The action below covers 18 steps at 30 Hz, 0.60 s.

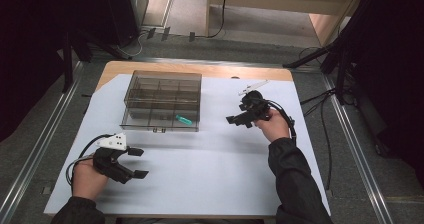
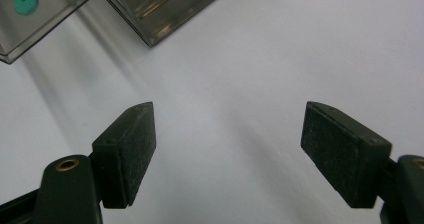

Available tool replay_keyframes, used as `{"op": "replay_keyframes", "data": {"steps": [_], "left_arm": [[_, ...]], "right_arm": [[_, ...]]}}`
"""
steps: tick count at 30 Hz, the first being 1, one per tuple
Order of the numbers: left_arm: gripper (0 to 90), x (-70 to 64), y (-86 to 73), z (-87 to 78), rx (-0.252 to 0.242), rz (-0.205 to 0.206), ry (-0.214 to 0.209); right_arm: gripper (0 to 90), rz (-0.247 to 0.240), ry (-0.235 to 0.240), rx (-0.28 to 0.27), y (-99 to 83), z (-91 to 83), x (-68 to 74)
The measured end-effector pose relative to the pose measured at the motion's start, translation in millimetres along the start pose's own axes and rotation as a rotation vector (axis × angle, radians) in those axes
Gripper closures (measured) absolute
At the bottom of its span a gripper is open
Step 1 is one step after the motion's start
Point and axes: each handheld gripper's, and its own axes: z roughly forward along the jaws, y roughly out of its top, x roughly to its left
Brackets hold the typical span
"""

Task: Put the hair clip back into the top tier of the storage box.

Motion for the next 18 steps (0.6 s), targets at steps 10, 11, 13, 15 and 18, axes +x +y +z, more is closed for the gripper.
{"op": "replay_keyframes", "data": {"steps": [10,11,13,15,18], "left_arm": [[19.8,-0.4,0.6,-1.5,-0.014,0.005,-0.001],[19.8,-0.4,0.6,-1.5,-0.014,0.005,-0.001],[19.8,-0.4,0.6,-2.9,-0.02,0.003,-0.006],[19.8,-0.5,0.5,-3.3,-0.027,0.004,-0.004],[19.7,-1.5,0.8,-3.3,-0.028,0.008,-0.009]], "right_arm": [[23.1,0.006,-0.002,-0.013,-7.0,0.3,3.1],[23.1,0.006,-0.002,-0.013,-7.0,0.3,3.1],[23.1,0.004,-0.006,-0.007,-7.8,2.1,3.3],[23.1,0.002,-0.006,-0.012,-7.8,2.8,2.7],[23.1,0.014,-0.006,-0.012,-8.7,1.3,2.6]]}}
